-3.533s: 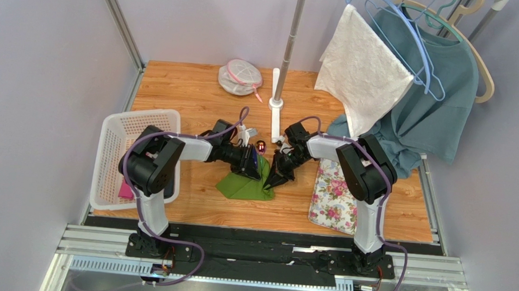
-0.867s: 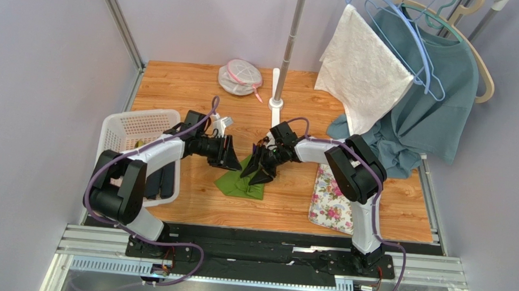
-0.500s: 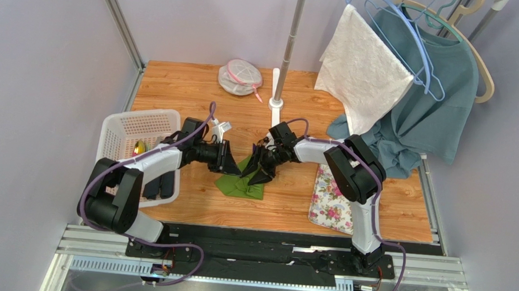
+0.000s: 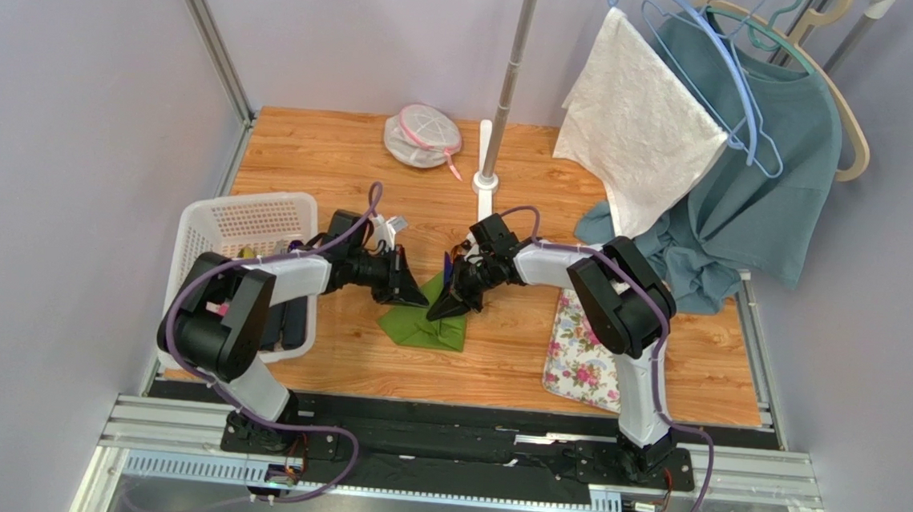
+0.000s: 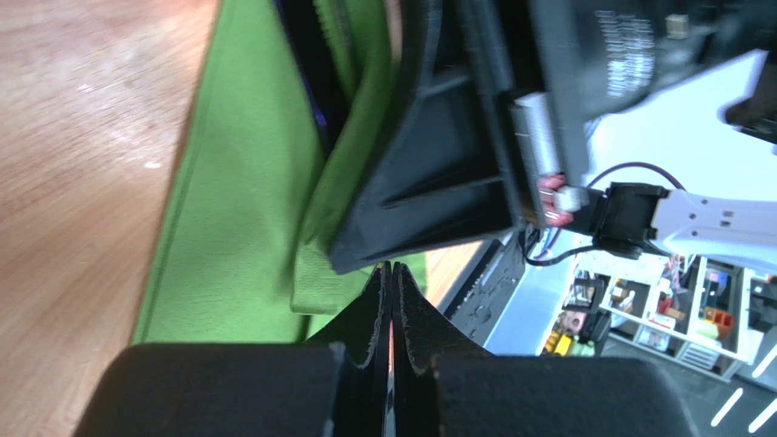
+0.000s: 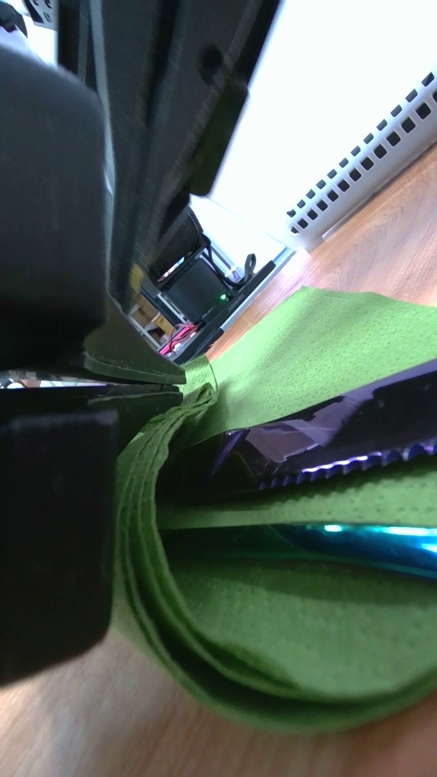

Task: Place the utensils on the paper napkin and roll it up

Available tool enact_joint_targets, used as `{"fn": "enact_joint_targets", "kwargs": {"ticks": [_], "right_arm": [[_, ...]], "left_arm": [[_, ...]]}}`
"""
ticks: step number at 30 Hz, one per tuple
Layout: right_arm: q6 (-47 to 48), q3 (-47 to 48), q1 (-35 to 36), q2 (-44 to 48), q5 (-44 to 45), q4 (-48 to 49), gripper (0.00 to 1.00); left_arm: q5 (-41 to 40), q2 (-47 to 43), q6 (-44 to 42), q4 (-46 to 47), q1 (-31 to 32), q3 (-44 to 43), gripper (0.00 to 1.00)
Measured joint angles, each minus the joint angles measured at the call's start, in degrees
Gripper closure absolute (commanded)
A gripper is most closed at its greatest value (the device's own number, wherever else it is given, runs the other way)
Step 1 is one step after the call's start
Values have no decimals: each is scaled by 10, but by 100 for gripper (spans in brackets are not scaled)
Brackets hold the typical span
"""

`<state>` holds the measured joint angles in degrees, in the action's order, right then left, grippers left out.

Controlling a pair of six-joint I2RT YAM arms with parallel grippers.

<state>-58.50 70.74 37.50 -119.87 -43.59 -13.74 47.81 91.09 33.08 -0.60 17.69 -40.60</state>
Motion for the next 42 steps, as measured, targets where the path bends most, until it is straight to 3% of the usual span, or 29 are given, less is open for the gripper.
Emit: {"fn": "enact_joint_targets", "kwargs": {"ticks": [7,13,20,31,35,42], "right_arm": [[3,7,2,-2,3,-11,100],[10,19,3,-9,7,-24,100],[15,23,6,-9,13,-32,100],[28,32,6,-13,16,-49,100],[35,33,6,-14,17,-54,100],[42,39,7,-17,17,-62,100]], "left_arm": [[4,23,-7,-8,0,-3,100],[26,-71,-91,-19,10,6,100],[-28,-182,-270,-65,129,5,100],[-147,-204,-572,-86,249,-1,96],[-161,-196,-704,-136,264,-17,96],[-208,-156,-848,-151,279,-20,96]]}}
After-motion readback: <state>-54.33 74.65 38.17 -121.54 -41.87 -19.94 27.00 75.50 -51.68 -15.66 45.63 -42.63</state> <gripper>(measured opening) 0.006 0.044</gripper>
